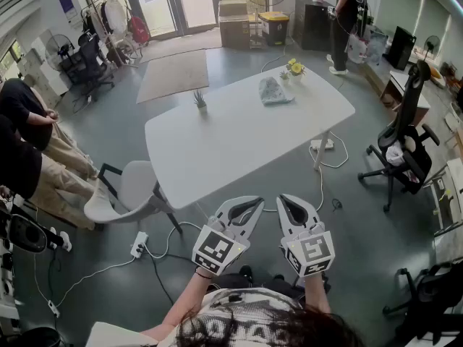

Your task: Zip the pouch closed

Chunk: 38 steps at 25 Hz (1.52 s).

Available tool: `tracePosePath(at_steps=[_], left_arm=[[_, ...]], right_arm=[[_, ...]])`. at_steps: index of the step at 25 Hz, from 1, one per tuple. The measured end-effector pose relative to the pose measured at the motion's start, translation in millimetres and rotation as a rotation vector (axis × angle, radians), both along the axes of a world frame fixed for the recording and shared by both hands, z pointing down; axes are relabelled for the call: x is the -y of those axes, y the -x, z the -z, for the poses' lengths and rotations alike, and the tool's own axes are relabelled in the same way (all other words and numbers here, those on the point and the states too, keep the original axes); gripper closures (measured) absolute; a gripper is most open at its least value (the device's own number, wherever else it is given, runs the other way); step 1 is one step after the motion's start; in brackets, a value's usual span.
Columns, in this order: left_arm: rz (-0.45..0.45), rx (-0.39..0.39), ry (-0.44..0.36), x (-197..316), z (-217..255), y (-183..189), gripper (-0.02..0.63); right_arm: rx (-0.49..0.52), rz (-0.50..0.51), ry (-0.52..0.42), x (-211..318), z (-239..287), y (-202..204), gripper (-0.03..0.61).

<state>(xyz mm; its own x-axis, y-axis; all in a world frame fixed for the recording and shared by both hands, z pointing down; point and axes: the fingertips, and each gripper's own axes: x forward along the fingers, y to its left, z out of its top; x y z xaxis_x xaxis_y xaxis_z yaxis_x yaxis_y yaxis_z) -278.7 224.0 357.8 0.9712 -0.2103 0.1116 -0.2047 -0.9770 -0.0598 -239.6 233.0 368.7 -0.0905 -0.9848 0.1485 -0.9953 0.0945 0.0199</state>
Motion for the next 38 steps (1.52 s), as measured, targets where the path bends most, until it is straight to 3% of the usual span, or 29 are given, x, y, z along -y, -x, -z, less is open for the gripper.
tracePosePath(at_steps=[12, 20, 29, 38], left_arm=[[-0.017, 0.020, 0.035, 11, -19, 13, 0.601], [-0.025, 0.018, 0.104, 12, -37, 11, 0.601], [-0.028, 0.046, 0.111, 26, -46, -47, 0.601], [0.084, 0.034, 0.111, 72, -40, -162, 0.601]], right_arm=[[0.032, -0.062, 0.029, 6, -17, 2, 0.580], [0.049, -0.074, 0.067, -4, -31, -1, 0.580], [0.077, -0.062, 0.083, 13, -45, -59, 0.580], [0.065, 0.058, 0.097, 57, -38, -169, 0.580]])
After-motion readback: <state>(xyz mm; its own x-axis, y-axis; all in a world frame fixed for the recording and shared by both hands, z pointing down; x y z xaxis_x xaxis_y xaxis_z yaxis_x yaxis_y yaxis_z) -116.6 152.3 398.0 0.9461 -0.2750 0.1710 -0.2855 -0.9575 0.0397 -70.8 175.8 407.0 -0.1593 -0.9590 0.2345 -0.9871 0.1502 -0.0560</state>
